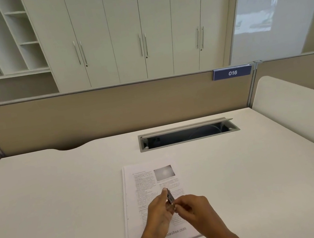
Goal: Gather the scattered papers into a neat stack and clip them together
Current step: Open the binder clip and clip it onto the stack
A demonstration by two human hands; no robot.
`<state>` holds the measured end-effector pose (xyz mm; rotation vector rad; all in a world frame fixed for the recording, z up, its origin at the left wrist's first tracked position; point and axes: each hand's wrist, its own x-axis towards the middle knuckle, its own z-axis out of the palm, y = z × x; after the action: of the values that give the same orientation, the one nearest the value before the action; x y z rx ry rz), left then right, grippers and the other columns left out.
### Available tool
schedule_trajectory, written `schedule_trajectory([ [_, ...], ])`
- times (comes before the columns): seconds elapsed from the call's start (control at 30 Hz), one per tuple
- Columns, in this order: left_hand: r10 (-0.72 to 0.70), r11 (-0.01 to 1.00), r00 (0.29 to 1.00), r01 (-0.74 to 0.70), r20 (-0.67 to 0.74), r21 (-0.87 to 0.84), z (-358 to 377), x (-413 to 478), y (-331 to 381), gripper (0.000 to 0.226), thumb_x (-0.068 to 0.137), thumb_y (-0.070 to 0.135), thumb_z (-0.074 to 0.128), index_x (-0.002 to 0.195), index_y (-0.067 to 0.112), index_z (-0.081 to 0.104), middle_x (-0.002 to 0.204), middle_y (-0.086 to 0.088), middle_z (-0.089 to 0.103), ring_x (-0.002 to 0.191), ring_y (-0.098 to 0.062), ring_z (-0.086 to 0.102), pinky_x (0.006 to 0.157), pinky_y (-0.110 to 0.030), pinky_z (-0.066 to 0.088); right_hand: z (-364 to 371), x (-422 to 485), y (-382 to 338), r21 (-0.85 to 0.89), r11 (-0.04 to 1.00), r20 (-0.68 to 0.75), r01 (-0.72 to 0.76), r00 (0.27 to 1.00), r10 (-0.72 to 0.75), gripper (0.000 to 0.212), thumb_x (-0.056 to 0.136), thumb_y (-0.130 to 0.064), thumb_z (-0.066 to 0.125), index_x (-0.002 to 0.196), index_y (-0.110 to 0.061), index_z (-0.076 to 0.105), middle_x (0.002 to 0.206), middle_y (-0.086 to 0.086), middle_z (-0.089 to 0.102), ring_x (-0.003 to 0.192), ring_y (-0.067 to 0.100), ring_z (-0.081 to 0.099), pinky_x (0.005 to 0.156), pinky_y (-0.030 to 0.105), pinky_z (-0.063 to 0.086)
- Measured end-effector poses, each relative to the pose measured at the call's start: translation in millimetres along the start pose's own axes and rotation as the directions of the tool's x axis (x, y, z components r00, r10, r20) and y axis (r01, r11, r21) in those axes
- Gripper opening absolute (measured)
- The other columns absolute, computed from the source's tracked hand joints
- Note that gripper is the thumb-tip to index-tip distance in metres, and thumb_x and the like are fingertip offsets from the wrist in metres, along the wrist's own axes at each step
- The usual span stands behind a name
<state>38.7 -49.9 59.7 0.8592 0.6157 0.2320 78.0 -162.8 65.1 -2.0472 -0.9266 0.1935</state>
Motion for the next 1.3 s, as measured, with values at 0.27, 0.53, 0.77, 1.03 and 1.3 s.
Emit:
schedule_trajectory([
  [0.27,-0.027,0.997,0.999,0.023,-0.047,-0.075,-1.3,-6.8,1.5,0.018,0.091,0.010,0.051,0.083,0.001,0.063,0.071,-0.013,0.072,0.074,-0.028,0.064,0.058,-0.030,0.058,-0.5,-2.5,-4.7,0.066,0.998,0.034,-0.008,0.999,0.006,0.017,0.084,-0.013,0.057,0.091,-0.012,0.073,0.075,-0.004,0.070,0.060,-0.001,0.058,0.062,0.009,0.045],
  [0.53,-0.060,0.993,0.994,0.050,-0.093,-0.104,2.5,-1.7,9.2,0.022,0.092,0.010,0.049,0.078,-0.003,0.058,0.078,-0.016,0.059,0.071,-0.027,0.059,0.045,-0.025,0.056,-4.0,8.0,-7.1,0.037,0.999,0.000,-0.017,1.000,0.017,0.016,0.083,-0.015,0.056,0.083,-0.008,0.070,0.064,-0.010,0.061,0.053,-0.001,0.053,0.057,0.008,0.040],
  [0.77,-0.111,0.989,0.989,0.101,-0.094,-0.107,0.5,5.4,15.4,0.024,0.092,0.012,0.050,0.077,-0.004,0.059,0.082,-0.018,0.057,0.069,-0.025,0.054,0.040,-0.020,0.053,-9.1,24.5,-3.0,0.070,0.992,-0.087,-0.105,0.990,0.111,0.012,0.084,-0.010,0.056,0.079,-0.006,0.066,0.061,-0.008,0.059,0.054,0.000,0.052,0.054,0.008,0.041],
  [1.03,-0.236,0.972,0.966,0.236,0.109,0.009,-3.3,6.5,20.4,0.022,0.090,0.018,0.054,0.089,-0.003,0.061,0.086,-0.024,0.061,0.048,-0.018,0.060,0.043,-0.020,0.054,-16.5,43.1,17.5,0.506,0.749,0.120,-0.428,0.895,0.430,0.022,0.087,-0.006,0.053,0.066,-0.007,0.059,0.066,0.007,0.059,0.058,0.014,0.055,0.054,0.018,0.049],
  [1.3,-0.175,0.952,0.972,0.127,0.155,0.279,-4.3,9.4,19.0,0.039,0.088,0.044,0.049,0.098,0.007,0.059,0.092,-0.020,0.066,0.078,-0.024,0.066,0.059,-0.024,0.057,-11.6,45.8,24.0,0.534,0.747,-0.066,-0.395,0.862,0.503,0.018,0.085,-0.003,0.055,0.068,-0.002,0.060,0.065,0.009,0.064,0.057,0.015,0.060,0.049,0.016,0.052],
])
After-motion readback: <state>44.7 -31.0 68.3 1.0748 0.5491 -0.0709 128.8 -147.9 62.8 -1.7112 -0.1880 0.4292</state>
